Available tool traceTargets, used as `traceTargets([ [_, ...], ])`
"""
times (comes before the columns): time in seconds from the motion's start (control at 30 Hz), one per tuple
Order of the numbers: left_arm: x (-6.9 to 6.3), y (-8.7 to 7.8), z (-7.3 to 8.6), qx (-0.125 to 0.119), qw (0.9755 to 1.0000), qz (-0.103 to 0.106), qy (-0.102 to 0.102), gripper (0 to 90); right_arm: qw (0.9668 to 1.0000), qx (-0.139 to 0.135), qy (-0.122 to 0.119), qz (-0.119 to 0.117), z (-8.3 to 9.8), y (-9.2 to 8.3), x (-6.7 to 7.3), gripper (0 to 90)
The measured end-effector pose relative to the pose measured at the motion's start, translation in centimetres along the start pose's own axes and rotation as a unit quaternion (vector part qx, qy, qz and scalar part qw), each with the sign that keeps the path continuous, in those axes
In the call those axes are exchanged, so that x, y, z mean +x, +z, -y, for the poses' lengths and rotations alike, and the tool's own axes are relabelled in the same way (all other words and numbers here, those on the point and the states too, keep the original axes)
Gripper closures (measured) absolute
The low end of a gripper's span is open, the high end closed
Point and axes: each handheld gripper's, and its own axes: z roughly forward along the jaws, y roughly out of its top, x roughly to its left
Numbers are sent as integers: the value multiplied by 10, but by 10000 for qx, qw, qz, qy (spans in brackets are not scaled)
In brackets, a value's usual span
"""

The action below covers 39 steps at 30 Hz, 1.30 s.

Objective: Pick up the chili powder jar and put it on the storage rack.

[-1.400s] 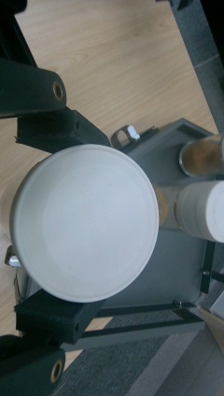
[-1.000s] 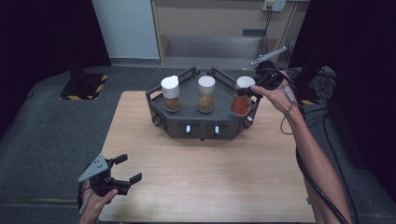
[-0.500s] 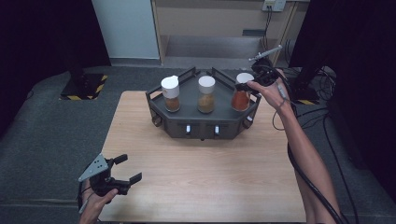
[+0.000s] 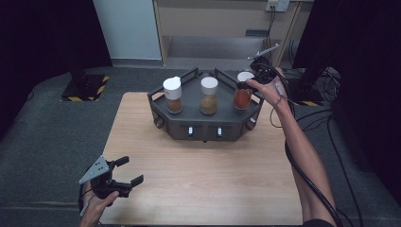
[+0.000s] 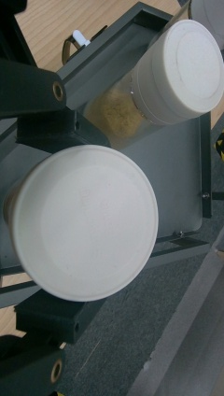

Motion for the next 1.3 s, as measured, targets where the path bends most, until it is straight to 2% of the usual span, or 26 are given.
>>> traceTargets([
  [0.57, 0, -1, 0, 7, 10000, -5, -1, 1, 9998, 160, 31, 63, 4, 20, -1, 339],
  [0.93, -1, -1, -1, 14, 10000, -1, 16, 1, 9999, 31, 118, 71, 11, 19, -4, 332],
  [1.0, -1, 0, -1, 18, 10000, -3, 17, 1, 9998, -66, 202, 12, 15, 18, -8, 278],
  [1.1, -1, -1, -1, 17, 10000, -3, 20, 1, 9990, -338, 267, 91, 23, 12, -6, 176],
  [1.17, -1, -1, -1, 18, 10000, -4, 16, 1, 9987, -381, 315, 114, 24, 8, -6, 126],
  [1.2, -1, -1, -1, 15, 10000, -4, 14, 1, 9986, -385, 286, 238, 24, 6, -2, 102],
  [1.3, -1, 0, -1, 20, 10000, -2, 21, 1, 9982, -496, 231, 264, 27, -4, 0, 57],
])
